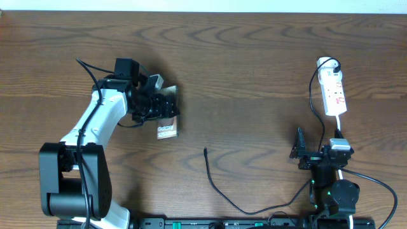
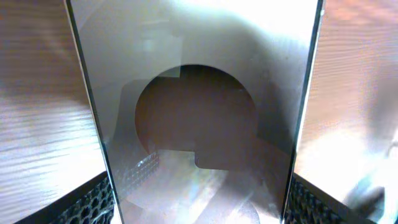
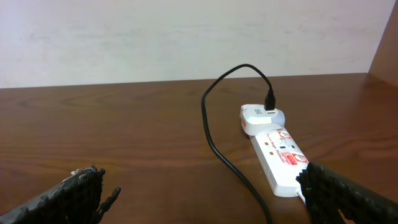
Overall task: Plug charger to phone and switch on socket
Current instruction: 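Lift the phone box with the left gripper and tilt it upright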
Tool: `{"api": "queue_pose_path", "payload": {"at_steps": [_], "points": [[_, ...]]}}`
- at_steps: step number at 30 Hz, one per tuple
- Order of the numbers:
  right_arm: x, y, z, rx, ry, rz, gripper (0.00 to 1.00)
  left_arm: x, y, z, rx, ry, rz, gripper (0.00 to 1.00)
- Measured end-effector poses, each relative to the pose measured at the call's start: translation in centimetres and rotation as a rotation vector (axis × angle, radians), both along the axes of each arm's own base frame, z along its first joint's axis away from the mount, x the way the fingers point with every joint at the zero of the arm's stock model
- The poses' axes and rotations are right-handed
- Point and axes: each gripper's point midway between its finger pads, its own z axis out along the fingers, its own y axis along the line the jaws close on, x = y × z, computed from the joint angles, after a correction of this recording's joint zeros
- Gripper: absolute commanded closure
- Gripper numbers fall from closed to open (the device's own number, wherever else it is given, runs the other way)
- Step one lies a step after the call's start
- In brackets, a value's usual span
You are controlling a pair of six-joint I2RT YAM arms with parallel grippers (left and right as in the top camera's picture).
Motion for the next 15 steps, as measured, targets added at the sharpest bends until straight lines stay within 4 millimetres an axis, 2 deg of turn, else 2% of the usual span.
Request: {"api": "queue_pose_path", "payload": {"at_steps": [9,15], "points": [[0.0,0.0,0.0,0.0,0.0,0.0,0.01,0.8,-3.6,3.3,-0.294,0.06,0.079,0.92],[0.0,0.0,0.0,0.0,0.0,0.0,0.01,0.6,-4.5,4.4,-0.405,0.251,0.25,0.92]]}}
